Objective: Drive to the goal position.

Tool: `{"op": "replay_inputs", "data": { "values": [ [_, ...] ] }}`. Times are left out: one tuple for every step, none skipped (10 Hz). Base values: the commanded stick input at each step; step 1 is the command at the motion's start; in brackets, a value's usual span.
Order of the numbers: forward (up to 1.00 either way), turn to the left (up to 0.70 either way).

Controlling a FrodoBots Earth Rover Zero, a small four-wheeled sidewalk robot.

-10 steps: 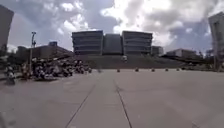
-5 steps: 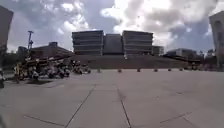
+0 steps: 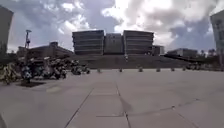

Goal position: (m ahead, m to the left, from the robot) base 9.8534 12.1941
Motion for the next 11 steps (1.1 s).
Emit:
{"op": "replay_inputs", "data": {
  "values": [
    [1.00,0.00],
    [1.00,0.00],
    [1.00,0.00],
    [1.00,0.00],
    [1.00,0.00],
    [1.00,0.00],
    [1.00,0.00],
    [1.00,0.00],
    [1.00,0.00],
    [1.00,0.00],
    [1.00,0.00]
  ]
}}
